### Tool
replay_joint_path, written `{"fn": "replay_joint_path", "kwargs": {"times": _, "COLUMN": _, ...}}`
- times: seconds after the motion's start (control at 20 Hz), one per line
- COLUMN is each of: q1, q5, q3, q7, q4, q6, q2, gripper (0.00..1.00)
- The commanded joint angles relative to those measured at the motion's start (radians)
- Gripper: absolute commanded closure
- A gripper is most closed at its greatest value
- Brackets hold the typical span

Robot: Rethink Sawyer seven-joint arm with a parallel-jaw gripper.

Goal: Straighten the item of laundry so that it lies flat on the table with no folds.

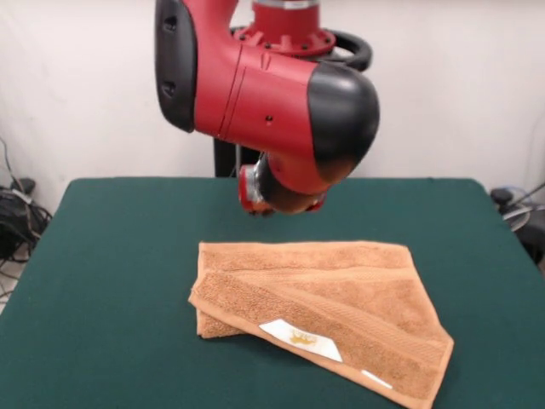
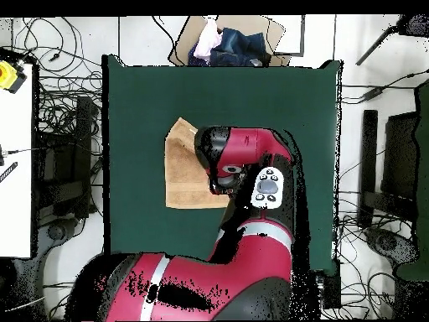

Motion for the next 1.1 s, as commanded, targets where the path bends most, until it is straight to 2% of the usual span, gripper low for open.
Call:
{"fn": "replay_joint_path", "kwargs": {"times": 0.05, "q1": -0.027, "q5": 0.078, "q3": 0.119, "q7": 0.219, "q4": 0.012, "q6": -0.219, "q2": 0.092, "gripper": 1.00}}
{"fn": "replay_joint_path", "kwargs": {"times": 0.3, "q1": -0.046, "q5": 0.116, "q3": 0.136, "q7": 0.216, "q4": 0.034, "q6": -0.350, "q2": 0.090, "gripper": 1.00}}
{"fn": "replay_joint_path", "kwargs": {"times": 1.1, "q1": -0.053, "q5": 0.178, "q3": 0.136, "q7": 0.226, "q4": 0.113, "q6": -0.592, "q2": 0.074, "gripper": 1.00}}
